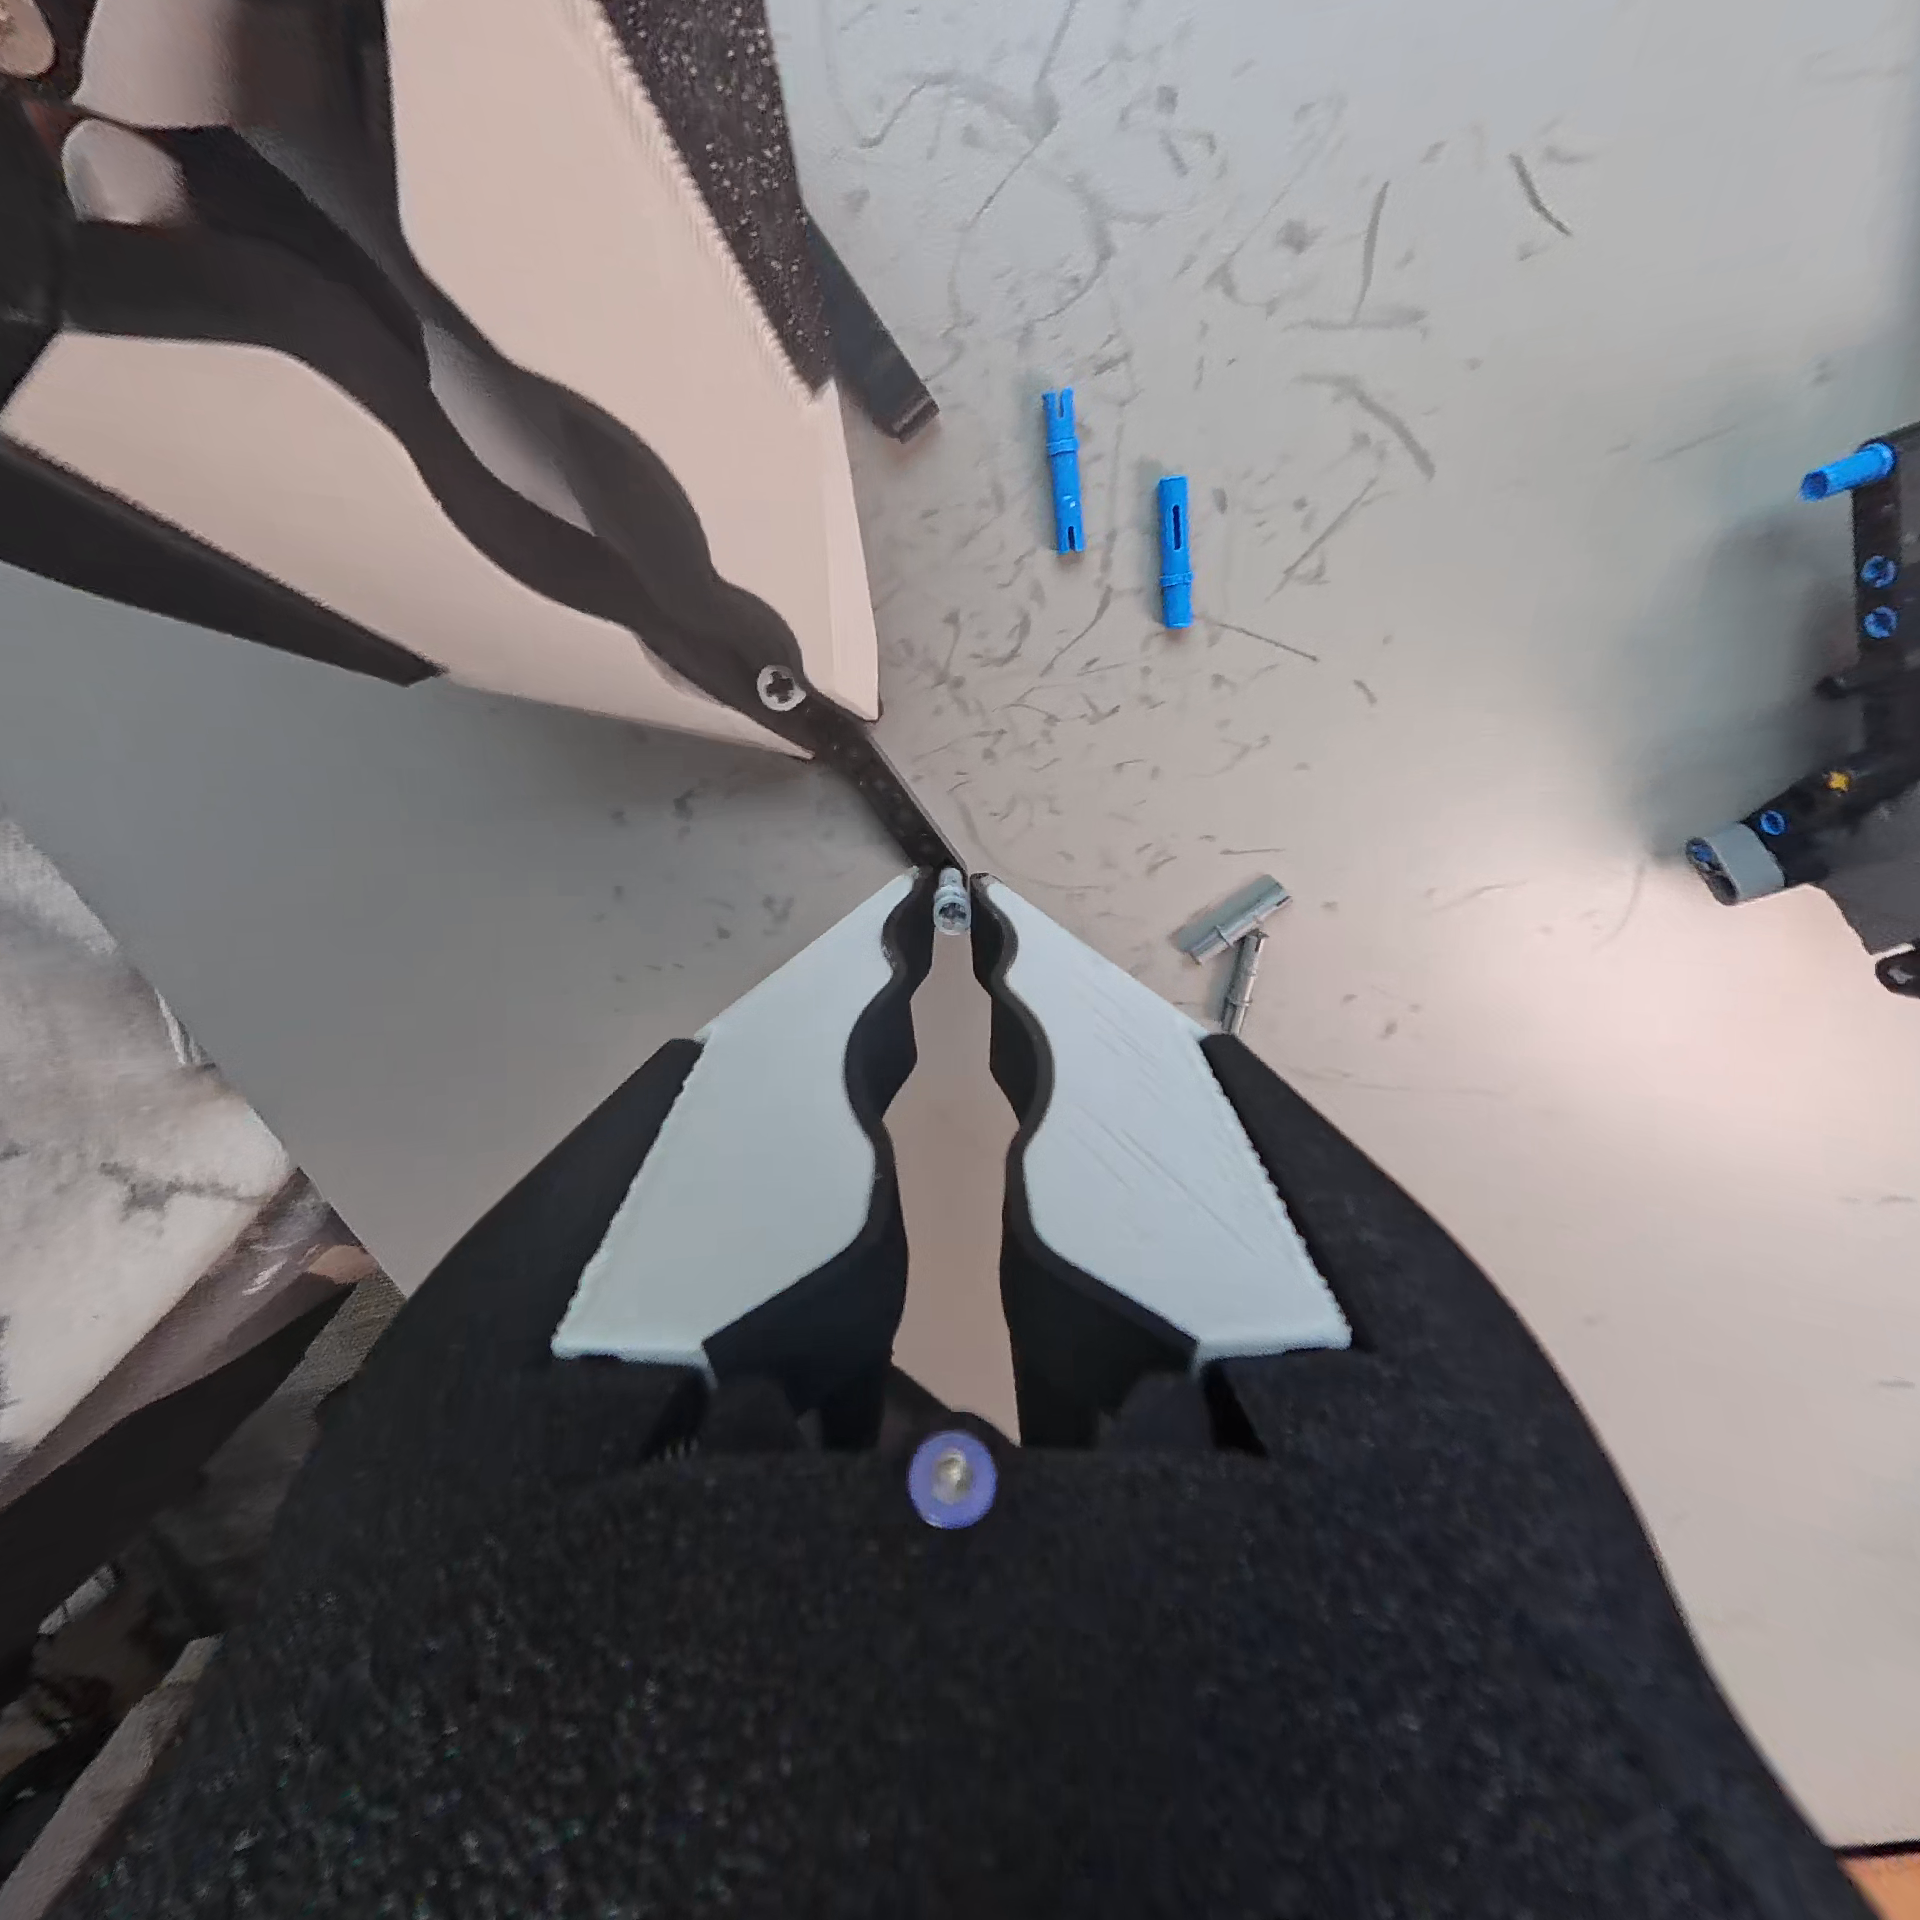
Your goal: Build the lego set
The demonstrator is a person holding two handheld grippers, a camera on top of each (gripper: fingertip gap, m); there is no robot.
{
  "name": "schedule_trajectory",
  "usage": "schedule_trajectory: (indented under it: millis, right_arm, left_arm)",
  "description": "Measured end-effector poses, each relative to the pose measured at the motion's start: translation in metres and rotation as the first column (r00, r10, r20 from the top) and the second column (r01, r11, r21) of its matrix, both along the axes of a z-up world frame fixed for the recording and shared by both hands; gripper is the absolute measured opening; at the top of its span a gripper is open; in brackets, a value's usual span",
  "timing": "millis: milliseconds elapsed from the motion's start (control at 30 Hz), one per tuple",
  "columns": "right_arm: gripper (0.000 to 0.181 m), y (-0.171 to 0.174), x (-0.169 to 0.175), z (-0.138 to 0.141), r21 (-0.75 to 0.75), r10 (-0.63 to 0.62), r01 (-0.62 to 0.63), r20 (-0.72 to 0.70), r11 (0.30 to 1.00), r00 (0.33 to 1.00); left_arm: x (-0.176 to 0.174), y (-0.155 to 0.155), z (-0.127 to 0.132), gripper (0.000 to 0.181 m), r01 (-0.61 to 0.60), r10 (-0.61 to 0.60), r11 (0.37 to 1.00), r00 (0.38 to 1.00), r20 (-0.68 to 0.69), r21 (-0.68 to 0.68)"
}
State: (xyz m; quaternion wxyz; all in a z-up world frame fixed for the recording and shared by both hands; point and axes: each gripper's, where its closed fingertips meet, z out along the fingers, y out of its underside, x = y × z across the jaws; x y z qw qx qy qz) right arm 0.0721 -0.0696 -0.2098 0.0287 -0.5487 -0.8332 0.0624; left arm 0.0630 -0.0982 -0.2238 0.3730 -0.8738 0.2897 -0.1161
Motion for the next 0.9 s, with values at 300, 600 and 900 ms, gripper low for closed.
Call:
schedule_trajectory:
  millis: [300,600,900]
  right_arm:
    - [0.006,0.0000,0.0018,-0.0002,0.023,-0.019,0.020,-0.019,1.000,1.000]
    - [0.006,0.0002,0.0015,-0.0002,0.029,-0.019,0.020,-0.046,0.999,0.999]
    - [0.006,-0.0001,0.0030,-0.0002,0.008,-0.017,0.017,-0.020,1.000,1.000]
  left_arm:
    - [-0.0010,0.0002,-0.0002,0.008,-0.011,0.012,1.000,1.000,0.027,-0.020]
    - [-0.0010,0.0002,-0.0004,0.008,-0.016,0.017,1.000,1.000,0.007,-0.009]
    - [-0.0013,0.0004,-0.0004,0.008,-0.018,0.018,1.000,1.000,0.008,-0.009]
